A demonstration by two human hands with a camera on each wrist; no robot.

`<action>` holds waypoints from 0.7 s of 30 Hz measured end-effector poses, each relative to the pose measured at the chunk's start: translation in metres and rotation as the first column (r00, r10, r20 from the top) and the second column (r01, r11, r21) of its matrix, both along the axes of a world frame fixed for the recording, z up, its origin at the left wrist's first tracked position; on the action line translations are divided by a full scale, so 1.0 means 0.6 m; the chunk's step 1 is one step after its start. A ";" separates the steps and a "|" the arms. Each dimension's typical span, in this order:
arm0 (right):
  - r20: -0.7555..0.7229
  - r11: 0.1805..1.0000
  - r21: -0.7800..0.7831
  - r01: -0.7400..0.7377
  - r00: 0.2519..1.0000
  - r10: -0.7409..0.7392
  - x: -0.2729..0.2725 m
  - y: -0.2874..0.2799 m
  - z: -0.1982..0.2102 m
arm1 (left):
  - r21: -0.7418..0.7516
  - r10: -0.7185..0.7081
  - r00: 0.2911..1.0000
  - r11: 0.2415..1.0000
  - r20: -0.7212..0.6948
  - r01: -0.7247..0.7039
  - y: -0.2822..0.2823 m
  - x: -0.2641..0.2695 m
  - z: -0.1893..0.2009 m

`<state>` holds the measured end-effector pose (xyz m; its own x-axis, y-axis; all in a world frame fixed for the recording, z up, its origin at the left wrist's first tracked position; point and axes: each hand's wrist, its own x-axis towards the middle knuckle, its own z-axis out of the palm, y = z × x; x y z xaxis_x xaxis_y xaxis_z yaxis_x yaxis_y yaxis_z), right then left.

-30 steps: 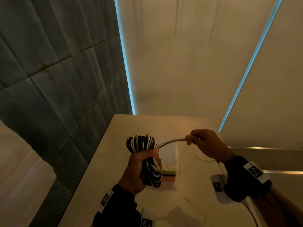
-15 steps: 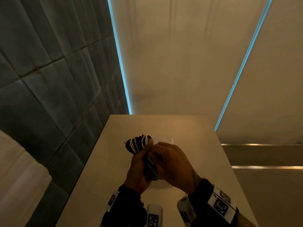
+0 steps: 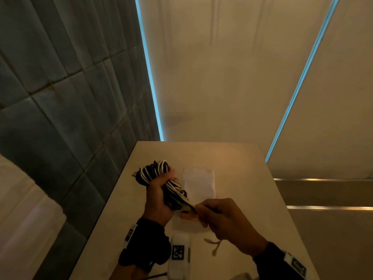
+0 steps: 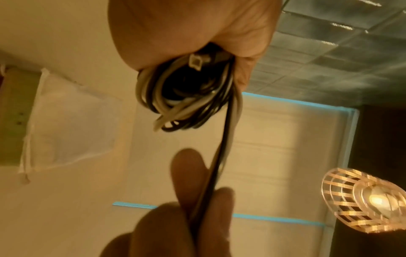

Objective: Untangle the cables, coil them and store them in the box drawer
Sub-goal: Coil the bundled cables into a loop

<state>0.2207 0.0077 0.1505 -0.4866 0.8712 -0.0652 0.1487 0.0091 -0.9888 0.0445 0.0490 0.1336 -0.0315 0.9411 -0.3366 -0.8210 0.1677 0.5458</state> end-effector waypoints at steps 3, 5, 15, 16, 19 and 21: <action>-0.225 0.946 -0.306 -0.106 0.974 0.036 0.008 0.004 -0.005 | 0.025 0.004 0.999 1.000 -0.039 -0.003 -0.006 0.006 0.014; -0.310 0.877 -0.434 -0.206 0.948 0.070 0.012 0.008 -0.017 | 0.054 -0.007 0.999 0.999 -0.044 0.009 -0.007 0.006 0.025; 0.104 0.938 -0.297 -0.182 0.970 0.221 0.053 0.084 0.019 | 0.160 -0.387 0.834 0.864 -0.394 0.477 -0.037 0.001 0.042; 0.164 0.961 -0.228 -0.156 0.967 0.196 0.053 0.092 0.033 | 0.134 -0.376 0.811 0.869 -0.448 0.477 -0.040 0.006 0.045; 0.256 0.986 -0.077 -0.151 0.952 0.166 0.042 0.109 0.064 | 0.106 -0.307 0.817 0.908 -0.488 0.404 -0.045 0.020 0.039; 0.274 0.981 0.011 -0.193 0.944 0.183 0.033 0.115 0.075 | 0.086 -0.316 0.826 0.913 -0.467 0.398 -0.048 0.028 0.034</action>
